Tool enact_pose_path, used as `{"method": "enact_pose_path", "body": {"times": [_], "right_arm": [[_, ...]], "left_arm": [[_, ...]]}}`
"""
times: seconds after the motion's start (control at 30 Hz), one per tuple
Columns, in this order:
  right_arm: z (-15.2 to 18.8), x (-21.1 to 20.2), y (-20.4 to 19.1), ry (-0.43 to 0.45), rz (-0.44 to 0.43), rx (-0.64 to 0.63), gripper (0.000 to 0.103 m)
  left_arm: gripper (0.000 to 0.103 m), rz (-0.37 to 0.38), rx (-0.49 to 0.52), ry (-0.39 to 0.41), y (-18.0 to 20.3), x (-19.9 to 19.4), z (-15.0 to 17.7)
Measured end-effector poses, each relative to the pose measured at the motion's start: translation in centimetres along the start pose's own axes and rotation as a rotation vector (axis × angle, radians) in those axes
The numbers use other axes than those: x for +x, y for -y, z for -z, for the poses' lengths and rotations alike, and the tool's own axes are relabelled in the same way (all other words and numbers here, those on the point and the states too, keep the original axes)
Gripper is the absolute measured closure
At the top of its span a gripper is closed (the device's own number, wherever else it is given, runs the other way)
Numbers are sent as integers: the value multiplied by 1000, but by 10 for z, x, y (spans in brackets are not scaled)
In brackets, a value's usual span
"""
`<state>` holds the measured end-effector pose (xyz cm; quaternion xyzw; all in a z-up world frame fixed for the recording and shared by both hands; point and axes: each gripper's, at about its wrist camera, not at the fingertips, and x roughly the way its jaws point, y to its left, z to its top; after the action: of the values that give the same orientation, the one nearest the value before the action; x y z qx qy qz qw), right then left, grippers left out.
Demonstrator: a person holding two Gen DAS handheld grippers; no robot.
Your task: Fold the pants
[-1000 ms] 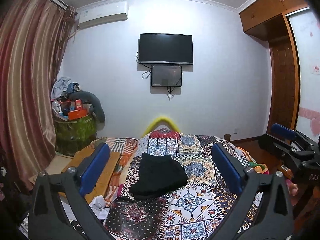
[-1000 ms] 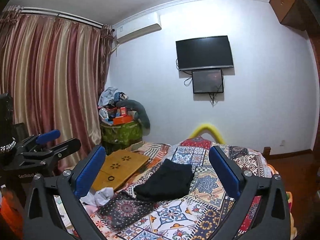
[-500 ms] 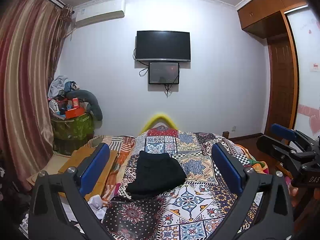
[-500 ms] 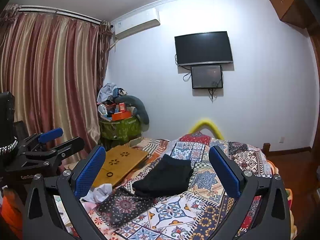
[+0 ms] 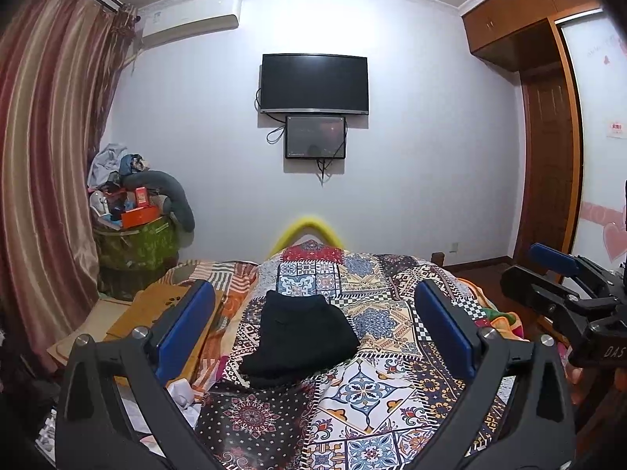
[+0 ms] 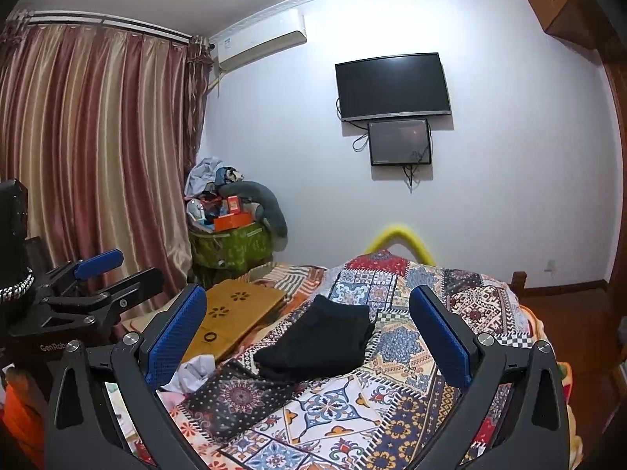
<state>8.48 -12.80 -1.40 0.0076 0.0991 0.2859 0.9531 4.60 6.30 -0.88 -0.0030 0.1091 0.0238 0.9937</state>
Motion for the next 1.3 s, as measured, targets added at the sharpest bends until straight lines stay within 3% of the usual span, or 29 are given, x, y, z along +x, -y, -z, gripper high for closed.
{"method": "enact_pose_path", "body": {"times": [1.3], "right_arm": [[3, -5, 9, -13, 24, 27, 0]], "left_arm": [[0, 59, 28, -21, 13, 3, 1]]}}
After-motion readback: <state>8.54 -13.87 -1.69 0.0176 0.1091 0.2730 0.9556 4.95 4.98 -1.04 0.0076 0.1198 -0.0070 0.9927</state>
